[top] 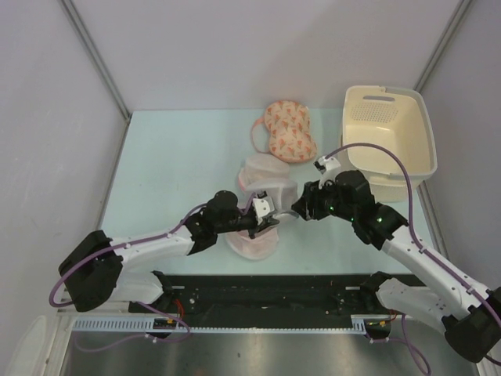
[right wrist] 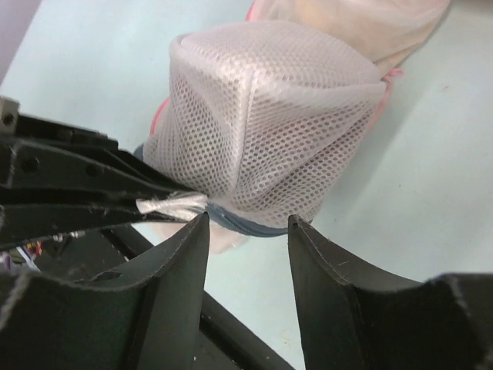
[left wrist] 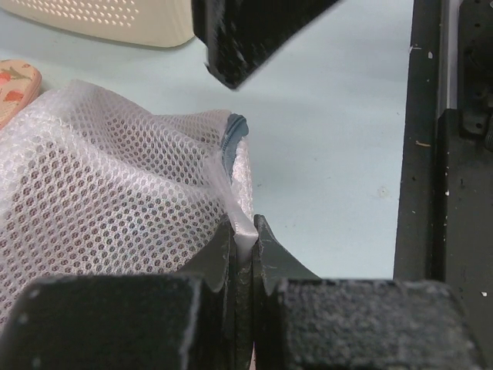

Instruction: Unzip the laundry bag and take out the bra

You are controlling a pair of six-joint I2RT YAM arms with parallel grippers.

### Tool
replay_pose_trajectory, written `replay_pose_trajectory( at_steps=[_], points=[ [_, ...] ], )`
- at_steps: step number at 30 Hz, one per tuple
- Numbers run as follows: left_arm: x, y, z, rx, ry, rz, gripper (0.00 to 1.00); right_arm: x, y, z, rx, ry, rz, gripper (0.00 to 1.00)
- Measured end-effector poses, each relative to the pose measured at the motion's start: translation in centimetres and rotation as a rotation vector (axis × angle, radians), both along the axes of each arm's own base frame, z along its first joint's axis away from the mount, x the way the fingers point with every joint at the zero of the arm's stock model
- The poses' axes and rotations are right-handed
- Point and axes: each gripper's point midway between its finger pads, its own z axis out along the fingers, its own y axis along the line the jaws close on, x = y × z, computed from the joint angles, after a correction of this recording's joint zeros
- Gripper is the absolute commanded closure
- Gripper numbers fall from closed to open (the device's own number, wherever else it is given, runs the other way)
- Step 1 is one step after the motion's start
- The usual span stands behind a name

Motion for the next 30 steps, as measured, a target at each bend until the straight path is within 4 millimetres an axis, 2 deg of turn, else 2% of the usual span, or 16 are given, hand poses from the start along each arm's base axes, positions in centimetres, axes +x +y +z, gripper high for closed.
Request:
replay_pose_trajectory(
  at_steps=[3, 10, 13, 14, 16, 17, 18, 24, 25, 26, 27, 28, 30],
  points=[
    [0.0, -0.1, 0.3, 0.006, -0.005, -0.01, 1.0, -0.7, 0.2, -0.7, -0.02, -0.001, 0.051, 0.48],
    [-0.4, -0.1, 0.1, 0.018, 0.001, -0.032, 1.0, -2.4, 2.8, -2.7, -0.062, 0.039, 0.182, 0.51],
    [-0.6, 0.0, -0.2, 0.029, 0.005, -0.041, 1.0, -2.7, 3.4, -3.8, -0.088, 0.058, 0.202, 0.59],
    [-0.6, 0.0, -0.3, 0.034, 0.007, -0.045, 1.0, -2.7, 3.5, -4.0, -0.092, 0.059, 0.205, 0.7],
    [-0.7, 0.1, -0.5, 0.043, 0.006, -0.046, 1.0, -2.6, 3.6, -4.2, -0.103, 0.055, 0.207, 0.84],
    [-0.7, 0.2, -0.6, 0.047, 0.007, -0.047, 1.0, -2.5, 3.5, -4.2, -0.105, 0.053, 0.202, 0.96],
    [-0.6, 0.2, -0.7, 0.053, 0.007, -0.048, 1.0, -2.4, 3.5, -4.2, -0.107, 0.049, 0.197, 1.0],
    [-0.5, 0.1, -0.2, 0.068, -0.005, -0.056, 0.99, -2.0, 3.2, -3.8, -0.111, 0.023, 0.167, 1.0],
    [-0.4, 0.1, -0.1, 0.068, -0.008, -0.057, 0.89, -2.0, 3.1, -3.6, -0.107, 0.016, 0.159, 1.0],
    [-0.3, 0.0, 0.1, 0.067, -0.01, -0.056, 0.41, -2.0, 3.0, -3.5, -0.103, 0.011, 0.151, 1.0],
    [-0.2, -0.2, 0.5, 0.062, -0.014, -0.053, 0.16, -1.9, 2.8, -3.1, -0.094, 0.002, 0.133, 1.0],
    [0.2, -0.3, 0.9, 0.057, -0.02, -0.041, 0.0, -1.8, 2.6, -2.9, -0.085, -0.002, 0.111, 1.0],
    [1.1, -0.9, 2.3, 0.028, -0.031, -0.007, 0.0, -1.0, 1.9, -2.7, -0.068, 0.002, 0.033, 1.0]
  ],
)
